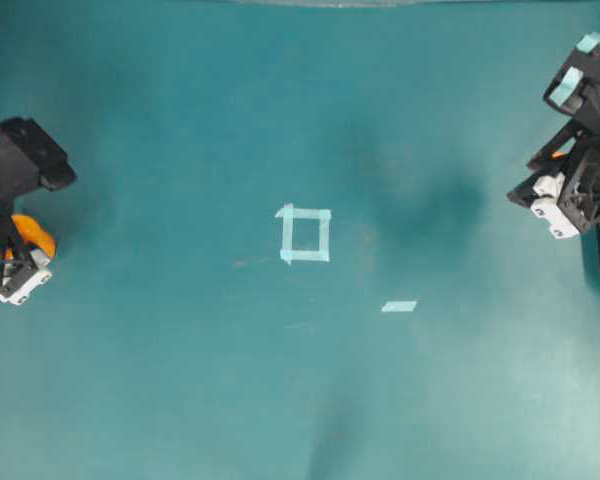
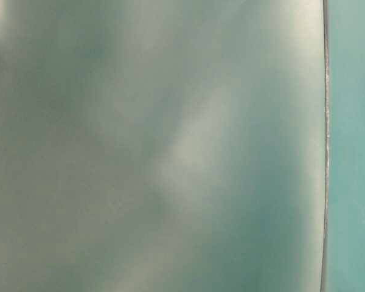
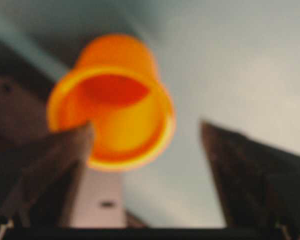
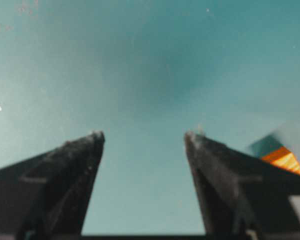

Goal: Hold the block with right arm and the cup with left arm, then put the block into the cup.
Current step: 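Close the left gripper on the orange cup's rim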

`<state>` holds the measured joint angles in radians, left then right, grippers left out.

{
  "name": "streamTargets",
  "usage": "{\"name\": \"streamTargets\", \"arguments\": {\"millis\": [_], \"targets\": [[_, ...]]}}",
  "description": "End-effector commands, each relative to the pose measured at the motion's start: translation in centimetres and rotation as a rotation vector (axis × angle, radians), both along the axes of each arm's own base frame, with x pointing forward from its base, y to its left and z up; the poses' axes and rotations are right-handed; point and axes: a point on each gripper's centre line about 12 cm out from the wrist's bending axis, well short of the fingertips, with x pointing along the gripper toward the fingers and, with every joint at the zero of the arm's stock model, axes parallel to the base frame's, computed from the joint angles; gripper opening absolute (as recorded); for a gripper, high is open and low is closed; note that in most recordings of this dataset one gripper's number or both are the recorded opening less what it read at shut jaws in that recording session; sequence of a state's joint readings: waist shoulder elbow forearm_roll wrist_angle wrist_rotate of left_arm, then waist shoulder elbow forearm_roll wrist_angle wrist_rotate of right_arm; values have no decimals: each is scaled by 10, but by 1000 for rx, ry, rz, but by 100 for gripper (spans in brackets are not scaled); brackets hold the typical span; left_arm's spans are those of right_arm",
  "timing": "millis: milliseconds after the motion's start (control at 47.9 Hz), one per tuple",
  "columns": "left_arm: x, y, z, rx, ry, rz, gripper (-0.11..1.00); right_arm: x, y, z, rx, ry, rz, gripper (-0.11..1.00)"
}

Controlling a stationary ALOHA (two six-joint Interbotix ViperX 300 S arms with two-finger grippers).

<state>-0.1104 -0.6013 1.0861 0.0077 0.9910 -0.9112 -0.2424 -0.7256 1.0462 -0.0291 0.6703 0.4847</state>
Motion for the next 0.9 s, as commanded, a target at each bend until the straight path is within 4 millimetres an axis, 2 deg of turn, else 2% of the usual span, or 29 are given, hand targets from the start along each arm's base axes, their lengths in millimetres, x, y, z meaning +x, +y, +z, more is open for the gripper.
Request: {"name": "streamTargets", "arguments": {"millis": [0,292,563,876], "targets": [[8,-2,3,2,-2,-9,78,5,-2,9,-9,-26,-3,65],[20,-7,-1,11,60,-27,78,5,-2,10,-9,-28,-3,65],[13,-6,-4,9,57,-21,76,4,-2,9,-9,-26,-3,65],[21,-17,-3,-14,-13,46,59,4,-2,9,-10,-26,-2,65]]}}
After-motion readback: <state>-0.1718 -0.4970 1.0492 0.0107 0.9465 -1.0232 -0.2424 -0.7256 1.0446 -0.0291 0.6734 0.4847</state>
